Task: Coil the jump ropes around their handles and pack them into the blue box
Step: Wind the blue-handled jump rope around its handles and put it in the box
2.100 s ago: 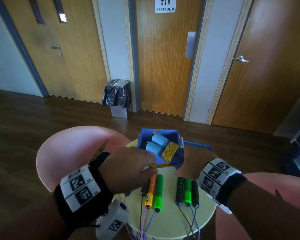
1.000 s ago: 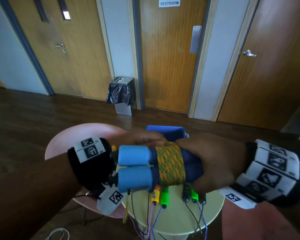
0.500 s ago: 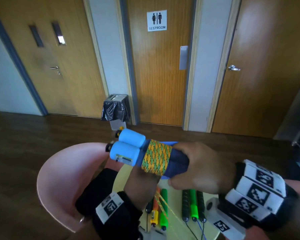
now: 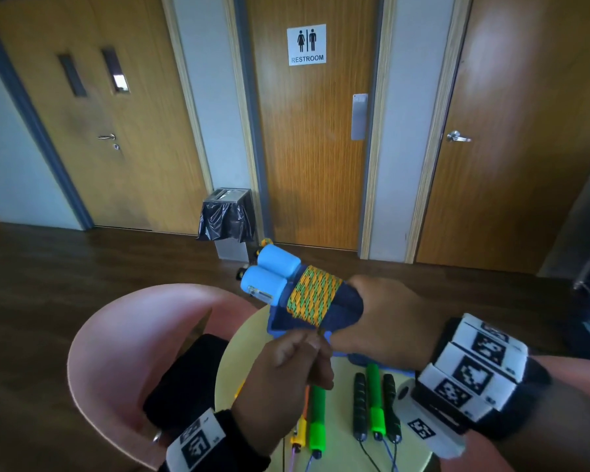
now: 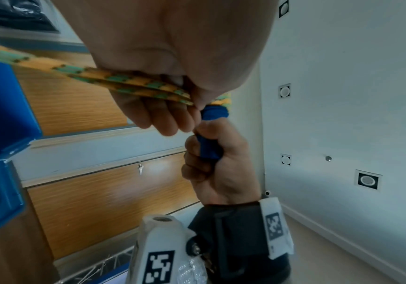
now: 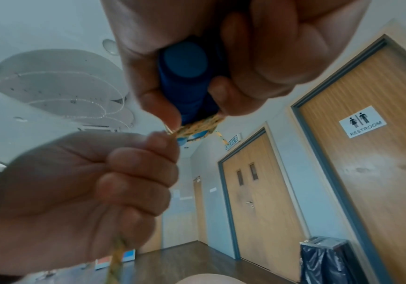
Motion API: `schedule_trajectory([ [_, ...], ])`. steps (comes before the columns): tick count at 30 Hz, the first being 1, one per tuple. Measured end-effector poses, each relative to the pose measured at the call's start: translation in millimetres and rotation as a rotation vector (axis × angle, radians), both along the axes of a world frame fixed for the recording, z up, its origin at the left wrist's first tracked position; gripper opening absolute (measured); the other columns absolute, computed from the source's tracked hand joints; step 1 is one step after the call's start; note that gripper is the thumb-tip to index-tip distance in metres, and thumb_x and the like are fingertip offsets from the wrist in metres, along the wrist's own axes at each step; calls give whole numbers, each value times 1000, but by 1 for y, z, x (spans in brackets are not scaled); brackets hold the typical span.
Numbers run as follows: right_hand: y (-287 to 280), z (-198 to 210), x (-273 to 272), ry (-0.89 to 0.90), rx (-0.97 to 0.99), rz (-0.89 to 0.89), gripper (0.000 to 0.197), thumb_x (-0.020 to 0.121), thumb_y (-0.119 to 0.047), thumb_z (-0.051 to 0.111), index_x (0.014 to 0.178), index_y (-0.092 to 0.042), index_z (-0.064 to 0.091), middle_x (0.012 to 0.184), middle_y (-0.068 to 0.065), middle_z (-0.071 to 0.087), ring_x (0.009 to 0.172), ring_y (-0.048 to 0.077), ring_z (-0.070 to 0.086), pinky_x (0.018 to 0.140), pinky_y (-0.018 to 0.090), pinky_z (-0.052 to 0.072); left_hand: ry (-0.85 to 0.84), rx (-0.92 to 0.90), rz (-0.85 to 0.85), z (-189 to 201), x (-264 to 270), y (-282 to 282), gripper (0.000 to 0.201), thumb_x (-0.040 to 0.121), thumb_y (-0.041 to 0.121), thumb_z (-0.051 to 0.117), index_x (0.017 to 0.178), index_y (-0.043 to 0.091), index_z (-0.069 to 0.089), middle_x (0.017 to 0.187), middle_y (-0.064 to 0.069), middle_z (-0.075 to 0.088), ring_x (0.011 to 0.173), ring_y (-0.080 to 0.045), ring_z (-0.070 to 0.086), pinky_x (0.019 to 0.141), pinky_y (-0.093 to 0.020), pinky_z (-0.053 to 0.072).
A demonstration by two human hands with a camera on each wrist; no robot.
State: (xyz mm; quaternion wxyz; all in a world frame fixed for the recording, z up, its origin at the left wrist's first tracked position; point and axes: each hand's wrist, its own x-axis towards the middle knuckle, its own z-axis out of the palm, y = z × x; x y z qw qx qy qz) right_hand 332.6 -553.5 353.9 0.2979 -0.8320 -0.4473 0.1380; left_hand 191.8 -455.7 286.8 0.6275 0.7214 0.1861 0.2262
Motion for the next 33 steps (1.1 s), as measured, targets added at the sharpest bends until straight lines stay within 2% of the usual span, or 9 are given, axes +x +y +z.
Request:
schedule_trajectory([
  [3,3,-7,14,-152,-64,-49,39,62,-44,74,86,-22,52,79,-5,55,68,12,54,53,27,38,-14,-98,-39,-9,1,-1,34,97,26,49,70,18,67,58,-9,57,56,-21,54,61,-31,46],
  [8,5,-13,32,-250,-158,-106,37,66,-45,70,81,-22,45,77,-6,54,66,11,53,53,29,41,124,43,-59,-13,-5,-3,30,78,50,51,71,25,66,49,8,39,46,-9,36,51,-26,31],
  [12,13,-29,24,-337,-386,0,24,71,-35,66,72,-20,47,67,-5,51,59,18,52,50,28,44,200,415,-85,2,-8,5,27,80,48,48,80,25,63,54,6,51,50,-3,48,52,-21,37],
  [15,15,-46,11,-415,-492,106,27,75,-38,67,89,-19,53,81,-1,57,75,25,61,63,32,50,328,697,-174,16,-8,18,30,87,43,59,80,15,59,59,2,57,54,-4,54,63,-33,47],
  [18,9,-50,-5,-458,-546,199,26,77,-33,69,96,-19,57,91,3,65,85,28,67,71,34,54,423,1158,-262,30,-3,33,27,92,46,57,86,20,65,79,7,66,75,-6,59,74,-32,47],
  [22,5,-51,-18,-497,-675,395,21,78,-31,71,96,-21,66,90,1,70,83,28,68,76,39,55,308,1410,-330,41,12,58,30,88,60,56,89,32,67,84,16,64,77,-2,56,65,-22,32],
  [25,2,-45,-27,-528,-756,509,36,83,-34,70,110,-18,53,92,4,63,87,28,66,72,36,54,201,1512,-442,41,23,71,36,87,63,49,83,32,67,81,14,68,75,-6,62,59,-23,34],
  [28,-3,-33,-27,-508,-709,560,39,80,-32,73,100,-20,41,93,5,61,86,26,65,74,36,55,120,1479,-499,36,31,78,39,87,65,48,82,30,66,78,12,67,70,-8,62,55,-24,38],
  [33,-10,-35,-11,-343,-568,517,38,76,-30,77,103,-22,51,104,-1,58,96,23,62,83,37,53,8,1442,-465,32,36,84,39,89,62,49,75,28,62,66,9,62,59,-9,57,50,-24,34],
])
